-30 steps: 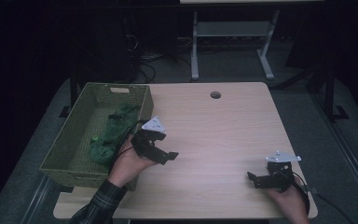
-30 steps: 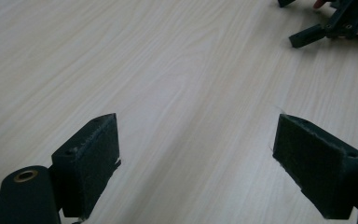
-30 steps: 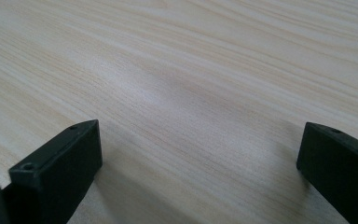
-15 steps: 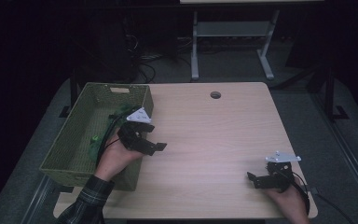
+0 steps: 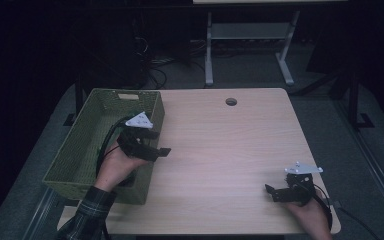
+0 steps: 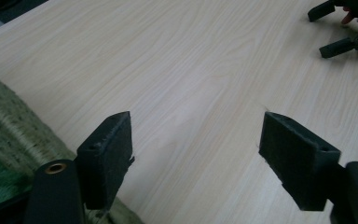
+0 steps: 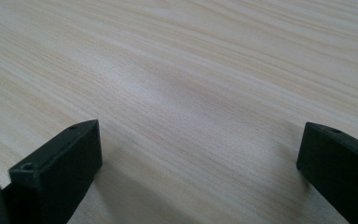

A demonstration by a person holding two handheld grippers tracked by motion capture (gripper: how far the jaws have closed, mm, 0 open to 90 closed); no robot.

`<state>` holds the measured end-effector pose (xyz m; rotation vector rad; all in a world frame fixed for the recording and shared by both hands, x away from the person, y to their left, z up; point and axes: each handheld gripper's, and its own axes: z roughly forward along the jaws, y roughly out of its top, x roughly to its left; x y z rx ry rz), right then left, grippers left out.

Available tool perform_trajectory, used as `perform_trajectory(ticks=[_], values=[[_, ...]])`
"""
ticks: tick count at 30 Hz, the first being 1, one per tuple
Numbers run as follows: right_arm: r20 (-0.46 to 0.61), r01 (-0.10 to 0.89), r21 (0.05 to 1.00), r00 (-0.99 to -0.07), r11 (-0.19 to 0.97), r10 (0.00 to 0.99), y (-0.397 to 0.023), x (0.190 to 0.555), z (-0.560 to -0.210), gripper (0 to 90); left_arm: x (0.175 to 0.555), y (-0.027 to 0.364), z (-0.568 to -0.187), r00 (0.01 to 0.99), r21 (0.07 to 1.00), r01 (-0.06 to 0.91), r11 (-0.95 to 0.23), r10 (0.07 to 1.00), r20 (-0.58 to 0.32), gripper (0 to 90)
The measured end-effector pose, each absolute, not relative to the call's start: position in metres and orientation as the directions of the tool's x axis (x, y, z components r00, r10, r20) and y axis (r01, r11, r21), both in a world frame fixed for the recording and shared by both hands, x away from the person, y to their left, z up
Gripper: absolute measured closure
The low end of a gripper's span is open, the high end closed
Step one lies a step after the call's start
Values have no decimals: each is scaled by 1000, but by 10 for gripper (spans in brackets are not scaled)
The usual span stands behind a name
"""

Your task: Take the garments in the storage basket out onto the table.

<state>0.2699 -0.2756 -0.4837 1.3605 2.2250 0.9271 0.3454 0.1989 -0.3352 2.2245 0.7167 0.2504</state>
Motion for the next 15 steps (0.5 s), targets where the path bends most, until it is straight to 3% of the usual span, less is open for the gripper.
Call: perform_trajectory(ticks=[7,15], values=[[25,641,699,-464,317,885,-276,270,-484,0,346,216,-331,805,728,428,-535,592,-38,360],[25,641,699,-465,317,885,-276,270,-484,0,347,238,-329,776,722,449,-526,630,-23,410]])
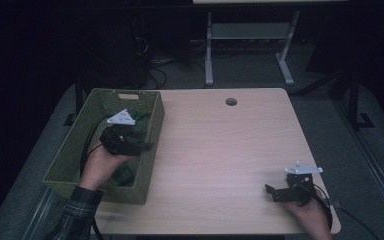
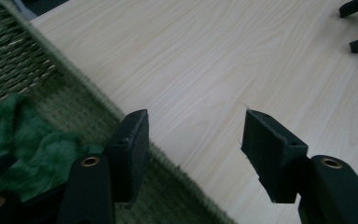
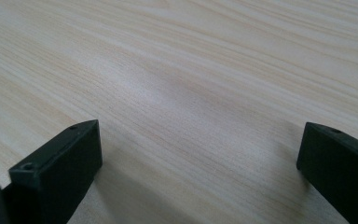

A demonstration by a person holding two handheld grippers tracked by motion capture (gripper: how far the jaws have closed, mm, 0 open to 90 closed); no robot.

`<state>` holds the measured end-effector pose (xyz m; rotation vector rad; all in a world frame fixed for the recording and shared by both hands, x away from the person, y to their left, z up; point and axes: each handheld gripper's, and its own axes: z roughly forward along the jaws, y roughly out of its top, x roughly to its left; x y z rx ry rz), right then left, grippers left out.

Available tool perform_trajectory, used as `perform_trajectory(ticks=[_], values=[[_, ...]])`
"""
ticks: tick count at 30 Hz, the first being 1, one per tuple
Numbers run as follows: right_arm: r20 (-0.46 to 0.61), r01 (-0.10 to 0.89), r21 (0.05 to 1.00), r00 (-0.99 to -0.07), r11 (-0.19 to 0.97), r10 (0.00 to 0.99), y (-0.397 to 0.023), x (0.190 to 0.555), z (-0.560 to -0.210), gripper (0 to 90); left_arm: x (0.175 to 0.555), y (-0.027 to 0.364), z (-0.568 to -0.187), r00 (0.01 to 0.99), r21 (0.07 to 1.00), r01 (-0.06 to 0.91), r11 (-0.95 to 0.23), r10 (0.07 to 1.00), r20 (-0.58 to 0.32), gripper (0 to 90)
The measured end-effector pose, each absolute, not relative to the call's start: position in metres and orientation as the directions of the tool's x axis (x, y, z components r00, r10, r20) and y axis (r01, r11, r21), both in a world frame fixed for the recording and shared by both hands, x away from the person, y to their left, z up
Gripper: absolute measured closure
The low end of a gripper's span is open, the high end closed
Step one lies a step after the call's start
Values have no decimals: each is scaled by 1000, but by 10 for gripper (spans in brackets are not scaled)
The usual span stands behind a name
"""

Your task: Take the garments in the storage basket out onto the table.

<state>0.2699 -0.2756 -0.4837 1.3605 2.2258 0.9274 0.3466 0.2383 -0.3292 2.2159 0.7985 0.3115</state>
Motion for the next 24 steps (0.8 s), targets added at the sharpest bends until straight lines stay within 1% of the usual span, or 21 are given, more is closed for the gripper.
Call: perform_trajectory(ticks=[11,18,24], values=[[26,641,699,-465,316,885,-276,270,-484,0,347,270,-334,719,713,489,-502,695,-5,483],[26,641,699,-465,316,885,-276,270,-484,0,356,287,-351,676,683,525,-508,736,28,474],[26,641,699,-465,317,885,-276,270,-484,0,365,295,-359,663,661,534,-528,746,60,467]])
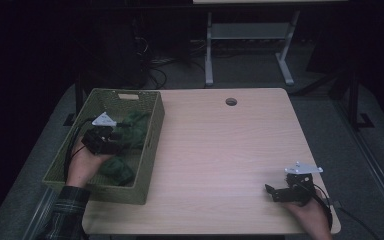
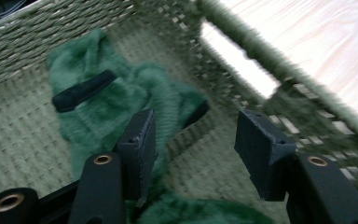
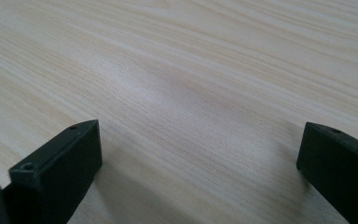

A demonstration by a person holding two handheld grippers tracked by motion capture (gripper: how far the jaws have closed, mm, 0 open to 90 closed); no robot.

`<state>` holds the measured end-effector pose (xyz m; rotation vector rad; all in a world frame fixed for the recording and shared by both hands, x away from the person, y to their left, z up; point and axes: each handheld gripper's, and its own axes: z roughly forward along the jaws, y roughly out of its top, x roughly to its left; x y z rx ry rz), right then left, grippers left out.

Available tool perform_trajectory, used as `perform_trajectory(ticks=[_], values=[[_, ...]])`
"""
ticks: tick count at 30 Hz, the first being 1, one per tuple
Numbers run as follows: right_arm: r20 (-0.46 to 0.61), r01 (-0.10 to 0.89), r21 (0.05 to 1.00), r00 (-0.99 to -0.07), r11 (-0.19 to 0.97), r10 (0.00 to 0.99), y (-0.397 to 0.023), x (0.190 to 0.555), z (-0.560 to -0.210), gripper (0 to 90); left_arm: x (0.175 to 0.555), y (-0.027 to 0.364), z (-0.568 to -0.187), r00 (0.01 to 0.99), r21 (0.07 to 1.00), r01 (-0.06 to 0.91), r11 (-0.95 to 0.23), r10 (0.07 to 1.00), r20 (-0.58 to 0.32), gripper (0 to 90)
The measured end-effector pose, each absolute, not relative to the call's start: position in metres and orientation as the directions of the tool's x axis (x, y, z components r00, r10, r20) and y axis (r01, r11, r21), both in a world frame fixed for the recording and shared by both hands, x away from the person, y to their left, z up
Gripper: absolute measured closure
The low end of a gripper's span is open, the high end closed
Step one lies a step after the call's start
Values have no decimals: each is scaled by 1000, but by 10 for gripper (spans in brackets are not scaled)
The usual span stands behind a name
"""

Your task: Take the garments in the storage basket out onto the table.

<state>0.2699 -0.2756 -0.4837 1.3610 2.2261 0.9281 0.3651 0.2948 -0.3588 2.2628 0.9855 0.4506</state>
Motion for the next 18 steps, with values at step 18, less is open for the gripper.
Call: perform_trajectory(ticks=[18], values=[[26,641,699,-465,317,885,-276,270,-484,0,395,303,-401,636,540,612,-578,765,99,465]])
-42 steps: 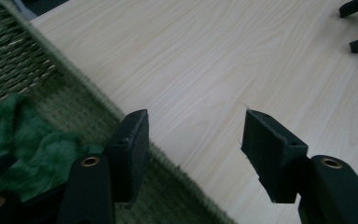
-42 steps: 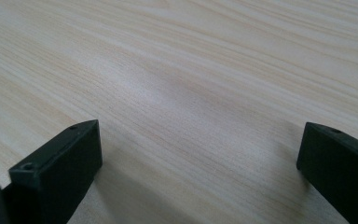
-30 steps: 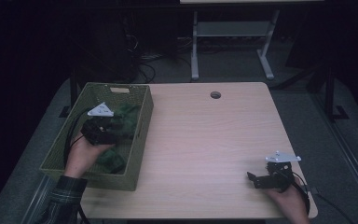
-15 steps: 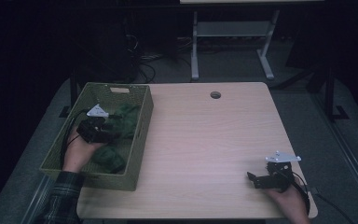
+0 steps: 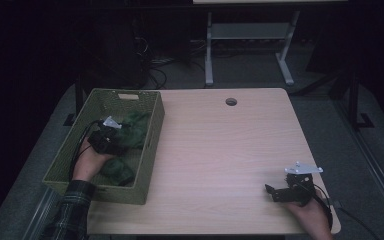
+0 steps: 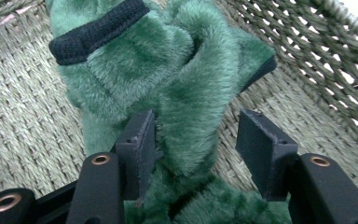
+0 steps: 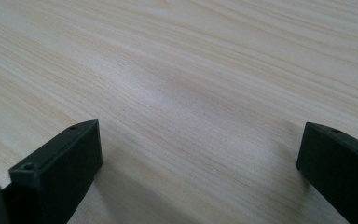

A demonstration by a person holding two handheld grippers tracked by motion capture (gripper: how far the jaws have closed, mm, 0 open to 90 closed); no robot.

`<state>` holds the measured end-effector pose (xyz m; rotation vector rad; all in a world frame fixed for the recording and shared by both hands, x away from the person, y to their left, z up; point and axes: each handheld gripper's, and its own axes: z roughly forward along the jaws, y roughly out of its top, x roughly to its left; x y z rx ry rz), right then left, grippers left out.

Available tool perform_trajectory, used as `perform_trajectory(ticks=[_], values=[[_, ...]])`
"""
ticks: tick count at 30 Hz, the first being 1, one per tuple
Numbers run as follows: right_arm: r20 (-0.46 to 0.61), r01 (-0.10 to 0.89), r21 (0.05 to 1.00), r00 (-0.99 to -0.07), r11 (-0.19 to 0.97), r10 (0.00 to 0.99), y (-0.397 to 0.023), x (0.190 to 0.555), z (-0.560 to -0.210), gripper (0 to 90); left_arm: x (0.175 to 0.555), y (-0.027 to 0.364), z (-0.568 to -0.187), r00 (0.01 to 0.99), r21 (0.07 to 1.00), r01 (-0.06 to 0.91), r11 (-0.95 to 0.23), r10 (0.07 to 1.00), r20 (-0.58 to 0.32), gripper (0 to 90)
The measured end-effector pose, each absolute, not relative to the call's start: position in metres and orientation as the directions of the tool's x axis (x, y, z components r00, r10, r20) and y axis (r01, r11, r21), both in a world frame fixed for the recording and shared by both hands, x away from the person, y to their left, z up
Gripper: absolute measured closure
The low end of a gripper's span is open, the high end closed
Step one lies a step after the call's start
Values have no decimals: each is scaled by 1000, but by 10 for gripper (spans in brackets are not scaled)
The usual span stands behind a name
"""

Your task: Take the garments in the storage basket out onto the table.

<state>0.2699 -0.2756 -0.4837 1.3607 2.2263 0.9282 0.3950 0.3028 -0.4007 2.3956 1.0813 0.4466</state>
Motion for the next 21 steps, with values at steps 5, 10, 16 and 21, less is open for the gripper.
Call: perform_trajectory(ticks=[5,10,16,21], values=[[26,641,699,-465,317,885,-276,270,-484,0,398,302,-406,631,505,634,-586,769,100,492],[26,641,699,-465,317,885,-276,270,-484,0,398,303,-408,629,472,661,-584,774,77,640],[26,641,699,-465,316,885,-276,270,-484,0,398,303,-407,613,450,696,-559,789,31,814],[26,641,699,-465,316,885,-276,270,-484,0,395,308,-400,592,496,706,-505,806,-22,839]])
